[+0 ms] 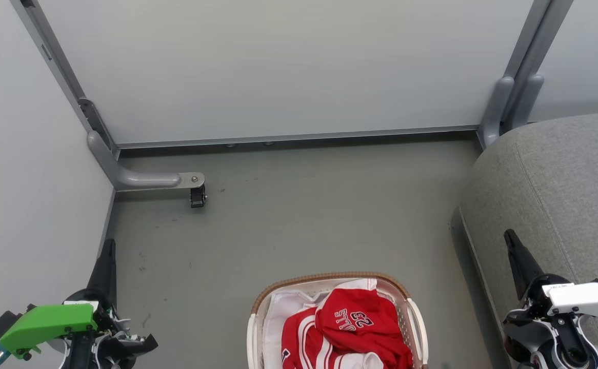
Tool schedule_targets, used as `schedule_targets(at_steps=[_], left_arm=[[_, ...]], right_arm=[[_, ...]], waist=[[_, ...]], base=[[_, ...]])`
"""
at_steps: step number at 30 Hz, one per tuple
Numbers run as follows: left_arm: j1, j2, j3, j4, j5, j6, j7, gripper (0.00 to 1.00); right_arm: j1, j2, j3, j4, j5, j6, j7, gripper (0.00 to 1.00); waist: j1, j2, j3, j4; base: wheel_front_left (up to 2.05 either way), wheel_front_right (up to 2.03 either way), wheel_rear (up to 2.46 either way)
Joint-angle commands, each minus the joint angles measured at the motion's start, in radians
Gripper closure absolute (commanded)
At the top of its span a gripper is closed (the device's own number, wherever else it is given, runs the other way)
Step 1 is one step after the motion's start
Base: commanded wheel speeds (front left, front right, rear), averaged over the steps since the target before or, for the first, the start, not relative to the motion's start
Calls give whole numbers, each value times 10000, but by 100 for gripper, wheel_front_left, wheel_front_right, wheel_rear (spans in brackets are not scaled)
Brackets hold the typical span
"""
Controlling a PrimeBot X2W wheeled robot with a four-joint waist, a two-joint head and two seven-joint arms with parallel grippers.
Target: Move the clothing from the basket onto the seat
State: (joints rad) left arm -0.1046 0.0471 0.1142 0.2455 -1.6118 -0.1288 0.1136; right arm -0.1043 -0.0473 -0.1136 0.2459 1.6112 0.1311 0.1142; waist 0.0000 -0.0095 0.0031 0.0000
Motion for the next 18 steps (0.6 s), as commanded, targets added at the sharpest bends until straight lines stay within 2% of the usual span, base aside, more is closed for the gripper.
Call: schedule_targets(at_steps=[1,13,14,18], left_arm=[[-100,64,13,-19,-24,-61,35,100],[-100,64,12,-19,-24,-61,35,100],[10,-8,-3,25,1,2,-4,0],[282,-77,-37,372,2,27,-9,0]], right_arm=[[-81,-62,-17,-42,36,-7,24,100],[-82,-62,-16,-42,36,-7,23,100],[13,8,4,29,-3,0,-3,0],[273,128,47,361,-6,0,-7,0]], waist=[[0,95,0,0],[0,95,0,0],[0,0,0,0],[0,0,2,0]], base=[[0,0,0],[0,0,0],[0,0,0],[0,0,0]])
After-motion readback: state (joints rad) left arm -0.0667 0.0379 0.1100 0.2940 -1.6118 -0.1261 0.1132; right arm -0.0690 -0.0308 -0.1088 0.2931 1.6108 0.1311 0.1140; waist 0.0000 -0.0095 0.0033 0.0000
